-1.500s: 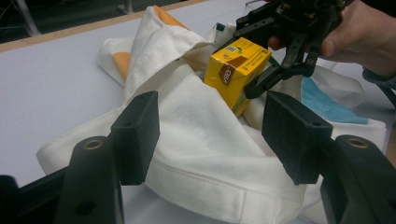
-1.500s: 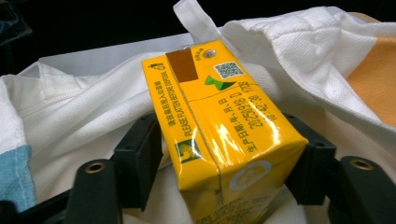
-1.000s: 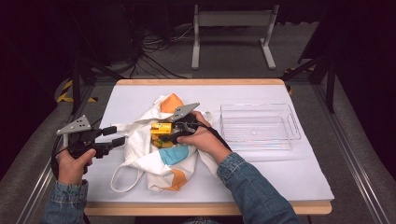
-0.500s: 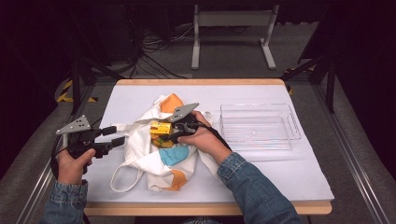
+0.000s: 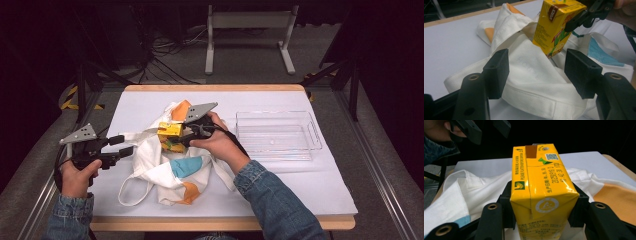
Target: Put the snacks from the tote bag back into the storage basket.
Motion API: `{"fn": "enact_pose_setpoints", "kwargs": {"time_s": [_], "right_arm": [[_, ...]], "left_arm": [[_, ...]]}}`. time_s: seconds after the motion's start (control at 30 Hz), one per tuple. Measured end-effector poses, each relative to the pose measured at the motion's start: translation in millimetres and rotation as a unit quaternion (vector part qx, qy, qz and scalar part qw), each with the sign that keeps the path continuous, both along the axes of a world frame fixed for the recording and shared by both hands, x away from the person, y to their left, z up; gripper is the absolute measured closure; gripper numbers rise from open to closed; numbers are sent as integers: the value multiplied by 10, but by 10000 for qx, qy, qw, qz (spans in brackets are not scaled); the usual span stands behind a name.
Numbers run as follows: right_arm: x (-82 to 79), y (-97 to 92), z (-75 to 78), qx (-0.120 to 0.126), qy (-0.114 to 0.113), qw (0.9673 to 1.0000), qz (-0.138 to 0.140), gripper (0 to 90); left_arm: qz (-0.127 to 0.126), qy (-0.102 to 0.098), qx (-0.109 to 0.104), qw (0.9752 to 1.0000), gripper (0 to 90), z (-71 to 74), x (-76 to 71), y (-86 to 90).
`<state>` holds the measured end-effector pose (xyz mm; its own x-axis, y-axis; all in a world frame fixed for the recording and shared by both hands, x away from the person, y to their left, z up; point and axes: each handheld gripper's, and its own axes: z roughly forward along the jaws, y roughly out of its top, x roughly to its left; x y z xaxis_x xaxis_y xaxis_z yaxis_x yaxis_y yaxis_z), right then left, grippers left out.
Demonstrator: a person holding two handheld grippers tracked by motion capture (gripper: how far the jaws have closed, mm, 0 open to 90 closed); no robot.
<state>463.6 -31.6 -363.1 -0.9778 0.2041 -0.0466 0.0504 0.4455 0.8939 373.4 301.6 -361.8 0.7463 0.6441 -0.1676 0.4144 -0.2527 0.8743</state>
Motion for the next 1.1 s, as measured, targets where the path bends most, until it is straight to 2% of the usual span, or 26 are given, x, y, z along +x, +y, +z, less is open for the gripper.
{"fn": "enact_pose_setpoints", "kwargs": {"time_s": [0.47,0.77,1.1], "right_arm": [[-52,-127,359,259,-86,9995,128,517],[-122,-247,553,287,-127,9991,275,516],[-183,-439,715,356,-190,9988,282,516]], "left_arm": [[-5,-30,21,10000,375,3,1,3],[-3,-14,21,10000,375,4,-1,1],[-15,-23,21,10000,373,9,6,3]]}}
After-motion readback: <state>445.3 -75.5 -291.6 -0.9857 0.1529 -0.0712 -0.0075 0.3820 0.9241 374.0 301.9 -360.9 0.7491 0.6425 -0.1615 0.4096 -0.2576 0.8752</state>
